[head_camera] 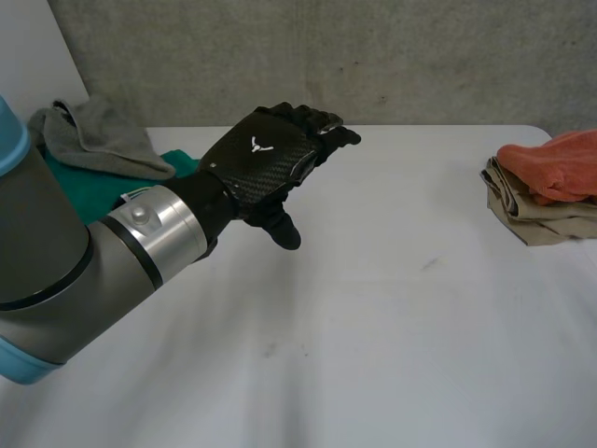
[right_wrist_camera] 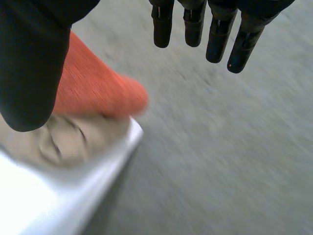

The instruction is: Fold the laundry.

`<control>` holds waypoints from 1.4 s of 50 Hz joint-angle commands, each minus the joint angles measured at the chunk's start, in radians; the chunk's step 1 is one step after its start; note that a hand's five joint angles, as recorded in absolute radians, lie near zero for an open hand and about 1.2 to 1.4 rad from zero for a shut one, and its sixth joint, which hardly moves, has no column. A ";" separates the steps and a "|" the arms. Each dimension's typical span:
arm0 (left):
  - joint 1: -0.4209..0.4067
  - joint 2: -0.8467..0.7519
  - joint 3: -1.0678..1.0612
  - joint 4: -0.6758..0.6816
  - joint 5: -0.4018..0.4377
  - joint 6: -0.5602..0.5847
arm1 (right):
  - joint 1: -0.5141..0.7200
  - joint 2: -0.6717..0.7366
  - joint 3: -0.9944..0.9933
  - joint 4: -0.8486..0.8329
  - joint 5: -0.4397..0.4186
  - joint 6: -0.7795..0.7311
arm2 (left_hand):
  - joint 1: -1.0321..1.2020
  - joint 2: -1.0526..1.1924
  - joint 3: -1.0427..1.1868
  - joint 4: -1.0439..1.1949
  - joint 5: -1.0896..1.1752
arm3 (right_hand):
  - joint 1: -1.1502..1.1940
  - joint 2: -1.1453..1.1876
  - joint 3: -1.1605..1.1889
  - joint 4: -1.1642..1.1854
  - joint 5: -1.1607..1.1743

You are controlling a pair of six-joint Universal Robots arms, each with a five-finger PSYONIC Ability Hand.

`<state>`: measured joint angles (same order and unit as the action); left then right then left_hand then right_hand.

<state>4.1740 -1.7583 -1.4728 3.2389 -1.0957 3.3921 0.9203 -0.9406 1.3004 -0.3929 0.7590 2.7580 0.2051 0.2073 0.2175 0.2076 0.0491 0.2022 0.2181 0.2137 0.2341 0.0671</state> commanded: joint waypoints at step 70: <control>0.503 -0.558 0.475 0.297 0.007 0.057 | 0.885 -0.334 0.603 -0.100 0.421 -0.222 | 1.191 1.189 1.179 1.189 1.173 | -0.028 -0.044 -0.039 -0.060 -0.067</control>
<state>4.7817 -2.6010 -0.7188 3.5317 -1.0926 3.5785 1.8241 -1.2601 1.9172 -0.4927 1.1564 2.5338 1.1544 1.1937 1.1876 1.1963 0.9793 0.2021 0.2180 0.2137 0.2340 0.0671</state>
